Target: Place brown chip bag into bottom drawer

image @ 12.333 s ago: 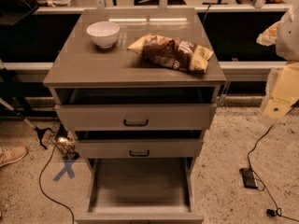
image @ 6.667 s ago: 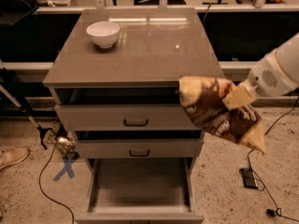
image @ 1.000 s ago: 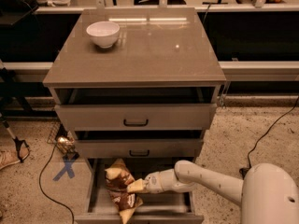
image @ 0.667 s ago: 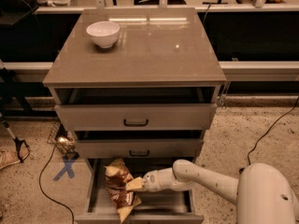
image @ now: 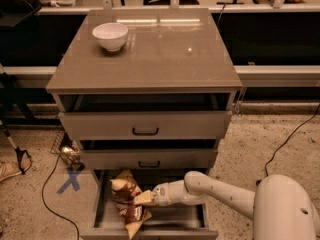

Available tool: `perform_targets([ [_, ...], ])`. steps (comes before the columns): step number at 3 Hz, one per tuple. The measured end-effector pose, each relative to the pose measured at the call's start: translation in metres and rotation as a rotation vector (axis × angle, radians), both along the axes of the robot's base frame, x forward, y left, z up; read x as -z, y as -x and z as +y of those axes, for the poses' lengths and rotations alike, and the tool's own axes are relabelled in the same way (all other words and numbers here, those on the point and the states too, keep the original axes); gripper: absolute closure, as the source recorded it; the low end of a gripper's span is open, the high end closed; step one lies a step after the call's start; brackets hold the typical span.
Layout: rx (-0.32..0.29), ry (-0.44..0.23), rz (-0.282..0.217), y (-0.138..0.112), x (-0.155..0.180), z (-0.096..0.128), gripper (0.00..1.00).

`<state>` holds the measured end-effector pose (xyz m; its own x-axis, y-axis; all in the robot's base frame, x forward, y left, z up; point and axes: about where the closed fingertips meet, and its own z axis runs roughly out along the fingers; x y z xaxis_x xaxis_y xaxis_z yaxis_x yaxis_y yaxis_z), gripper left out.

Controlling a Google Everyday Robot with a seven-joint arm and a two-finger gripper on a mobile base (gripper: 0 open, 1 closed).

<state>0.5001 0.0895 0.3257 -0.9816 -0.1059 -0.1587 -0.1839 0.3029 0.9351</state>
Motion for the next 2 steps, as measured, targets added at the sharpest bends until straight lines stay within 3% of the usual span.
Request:
perform_targets([
  [2,-0.007,-0.003,0.003,0.0024,0.0003,0.0041,0.11],
])
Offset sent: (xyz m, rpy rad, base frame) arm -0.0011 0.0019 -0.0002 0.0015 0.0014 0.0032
